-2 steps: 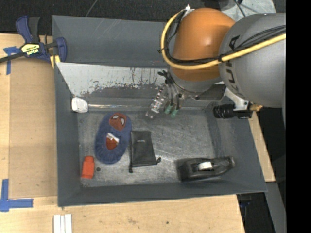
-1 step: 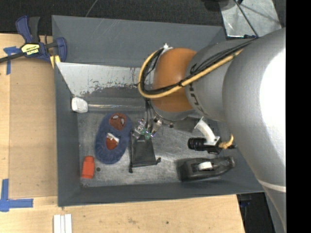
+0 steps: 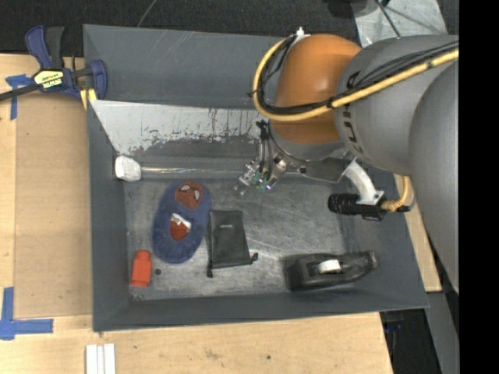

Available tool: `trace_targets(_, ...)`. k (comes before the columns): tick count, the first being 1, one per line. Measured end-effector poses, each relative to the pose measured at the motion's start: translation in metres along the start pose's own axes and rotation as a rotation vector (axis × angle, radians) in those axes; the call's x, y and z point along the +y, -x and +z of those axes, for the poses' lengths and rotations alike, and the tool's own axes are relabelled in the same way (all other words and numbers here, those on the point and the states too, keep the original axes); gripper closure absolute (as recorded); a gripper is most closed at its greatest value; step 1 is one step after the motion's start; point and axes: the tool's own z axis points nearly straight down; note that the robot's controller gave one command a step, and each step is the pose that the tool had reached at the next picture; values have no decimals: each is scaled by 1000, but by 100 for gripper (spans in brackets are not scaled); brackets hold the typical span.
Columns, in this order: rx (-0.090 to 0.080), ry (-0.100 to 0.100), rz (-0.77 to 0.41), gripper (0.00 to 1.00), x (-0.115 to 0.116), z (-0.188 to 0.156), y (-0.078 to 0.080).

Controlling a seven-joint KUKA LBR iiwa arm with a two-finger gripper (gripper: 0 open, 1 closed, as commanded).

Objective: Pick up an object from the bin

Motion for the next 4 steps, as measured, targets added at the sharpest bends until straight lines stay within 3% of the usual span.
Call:
trace_targets(1,6,-6,-2,0,-1,4,-2)
trace_targets(2,7,-7,-95,0,72,121,-34)
trace_targets(3,2,-2,-92,100,72,115,-31)
trace_targets(4,2,2,-153,100,73,-4,-36)
